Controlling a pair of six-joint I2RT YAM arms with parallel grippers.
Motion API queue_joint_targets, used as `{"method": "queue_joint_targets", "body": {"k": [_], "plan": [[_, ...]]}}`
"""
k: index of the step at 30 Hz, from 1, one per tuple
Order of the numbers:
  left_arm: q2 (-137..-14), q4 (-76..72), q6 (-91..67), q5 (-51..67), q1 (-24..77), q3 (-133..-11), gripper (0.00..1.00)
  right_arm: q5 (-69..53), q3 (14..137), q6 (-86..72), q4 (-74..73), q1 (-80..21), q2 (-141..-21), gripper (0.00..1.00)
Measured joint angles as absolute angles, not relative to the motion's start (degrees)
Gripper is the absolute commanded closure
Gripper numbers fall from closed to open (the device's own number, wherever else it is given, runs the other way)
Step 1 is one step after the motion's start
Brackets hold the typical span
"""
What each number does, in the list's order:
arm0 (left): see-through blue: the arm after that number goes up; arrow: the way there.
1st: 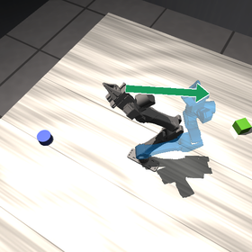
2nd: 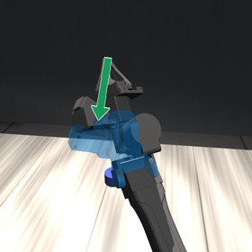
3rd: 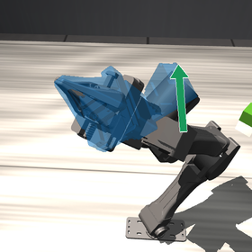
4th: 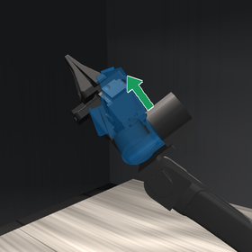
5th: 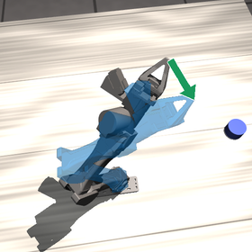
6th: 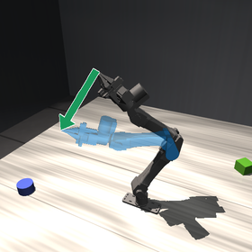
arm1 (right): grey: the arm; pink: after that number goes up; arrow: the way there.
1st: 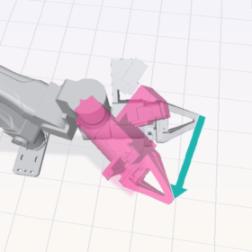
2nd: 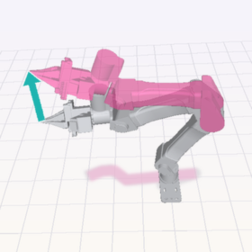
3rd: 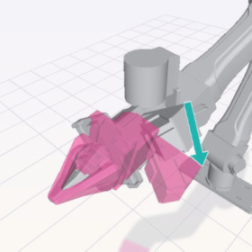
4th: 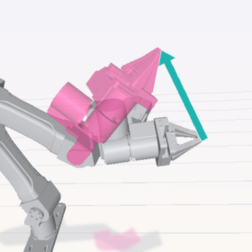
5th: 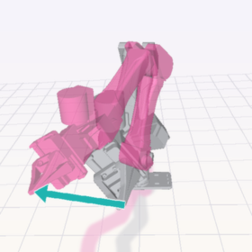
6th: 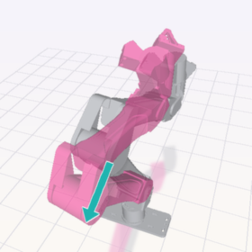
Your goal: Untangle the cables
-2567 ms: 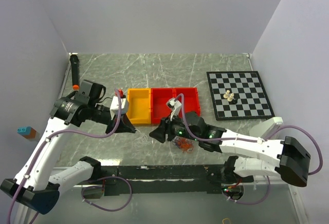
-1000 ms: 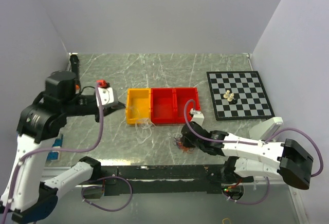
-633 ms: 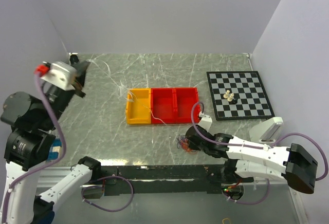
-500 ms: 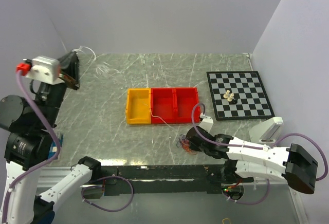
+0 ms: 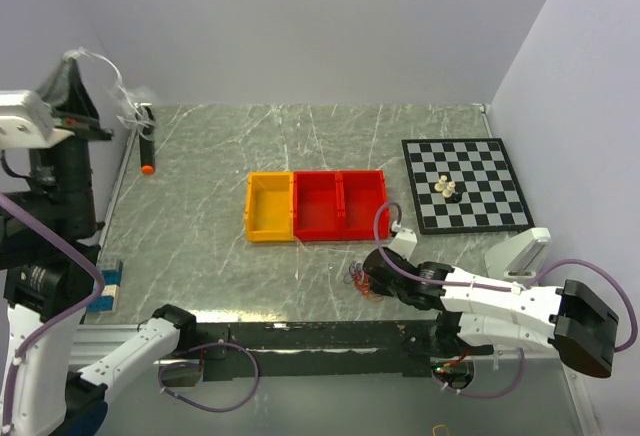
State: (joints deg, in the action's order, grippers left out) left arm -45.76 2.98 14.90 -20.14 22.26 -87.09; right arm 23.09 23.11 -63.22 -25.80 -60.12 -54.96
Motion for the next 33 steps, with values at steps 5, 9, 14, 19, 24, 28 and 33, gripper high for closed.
{"method": "queue_joint_targets", "body": {"k": [5, 9, 14, 19, 24, 28, 33], "plan": [[-50.26, -3.75, 20.27, -23.70, 22.28, -93.51, 0.96, 22.94, 21.69, -64.10, -24.01, -60.12, -56.38, 1.00], [-51.37, -3.84, 21.28, -21.52, 22.26, -97.27, 0.95, 22.96, 21.17, -64.49, -22.90, -60.12, -56.93, 1.00], [-50.28, 3.95, 19.75, -10.46, 22.26, -96.64, 0.93, 22.85, 21.08, -63.96, -22.65, -60.20, -56.45, 1.00], [-48.82, 13.47, 17.80, 3.62, 22.26, -86.52, 0.93, 22.55, 22.02, -60.55, -23.29, -61.60, -51.96, 1.00], [-49.76, 18.28, 15.66, 12.25, 22.28, -74.37, 0.96, 21.32, 24.93, -55.35, -22.13, -62.11, -44.66, 1.00], [-52.82, 18.72, 15.05, 17.21, 22.26, -66.89, 0.97, 19.18, 25.39, -51.48, -19.07, -62.17, -40.10, 1.00], [-55.86, 18.09, 15.62, 22.13, 22.31, -61.76, 0.99, 15.70, 25.36, -47.88, -15.40, -62.28, -36.10, 1.00]]}}
